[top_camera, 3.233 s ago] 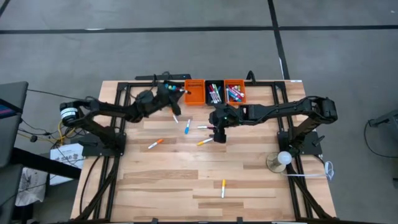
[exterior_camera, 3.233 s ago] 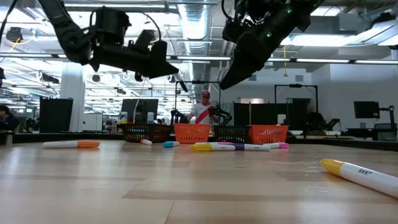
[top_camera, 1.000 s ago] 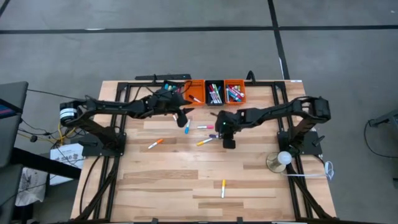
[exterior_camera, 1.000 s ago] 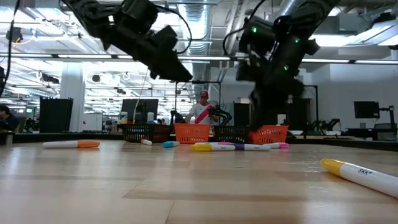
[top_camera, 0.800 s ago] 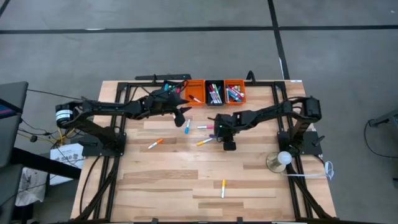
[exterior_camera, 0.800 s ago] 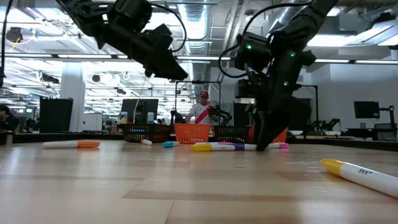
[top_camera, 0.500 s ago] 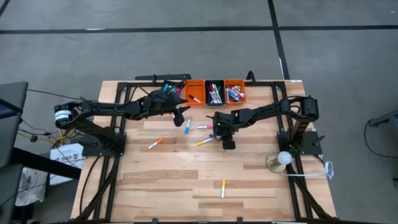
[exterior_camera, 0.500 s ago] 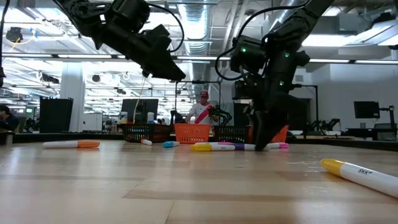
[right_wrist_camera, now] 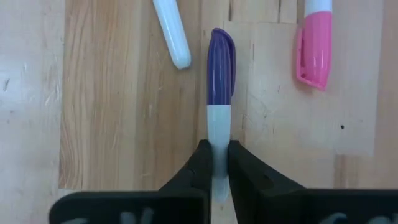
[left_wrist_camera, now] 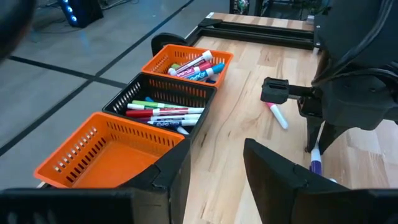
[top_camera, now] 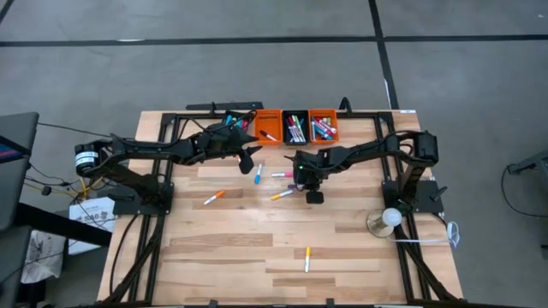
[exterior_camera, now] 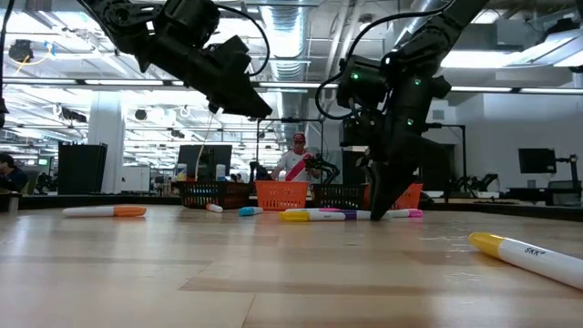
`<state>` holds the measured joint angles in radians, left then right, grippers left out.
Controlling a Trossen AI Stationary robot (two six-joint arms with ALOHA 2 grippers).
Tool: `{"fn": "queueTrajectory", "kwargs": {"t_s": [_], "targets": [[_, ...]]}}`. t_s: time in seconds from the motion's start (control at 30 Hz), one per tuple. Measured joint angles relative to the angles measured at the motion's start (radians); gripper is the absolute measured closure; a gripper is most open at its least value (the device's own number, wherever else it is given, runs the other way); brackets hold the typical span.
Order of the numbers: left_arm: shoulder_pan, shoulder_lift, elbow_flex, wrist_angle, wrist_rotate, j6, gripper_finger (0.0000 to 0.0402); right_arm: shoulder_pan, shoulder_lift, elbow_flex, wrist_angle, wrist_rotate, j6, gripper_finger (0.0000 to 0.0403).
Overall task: Pick & Place Markers
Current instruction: Put the small violet highlighter pen into the left orange basket
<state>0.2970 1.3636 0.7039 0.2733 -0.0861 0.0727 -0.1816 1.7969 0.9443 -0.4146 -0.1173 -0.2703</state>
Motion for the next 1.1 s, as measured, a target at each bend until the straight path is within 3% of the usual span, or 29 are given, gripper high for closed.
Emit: {"fn": "queueTrajectory", "kwargs": {"t_s": [0.2, 0.5, 0.6, 0.83, 1.1], "targets": [[0.0, 0.0, 0.0, 0.0, 0.0, 0.0, 0.0257, -0.004, -0.026, -0.003, -0.02, 0.006, -0.027, 0.0364], [0.0, 0.001, 0.001, 0.003, 0.007, 0.001, 0.0257, 0.023, -0.193, -0.007, 0.043, 0.019, -0.07, 0.0384], [0.0, 0.001, 0.001, 0.004, 0.078, 0.012, 0.0257, 0.045, -0.239, -0.004, 0.147, 0.019, -0.052, 0.0369], [-0.049, 0.002, 0.001, 0.033, 0.417, 0.158, 0.0257, 0.123, -0.273, -0.004, 0.296, 0.012, -0.053, 0.0375], [-0.142, 0.002, 0.002, 0.11, 0.438, 0.236, 0.0257, 0.181, -0.275, -0.004, 0.394, 0.013, -0.071, 0.0368]]}}
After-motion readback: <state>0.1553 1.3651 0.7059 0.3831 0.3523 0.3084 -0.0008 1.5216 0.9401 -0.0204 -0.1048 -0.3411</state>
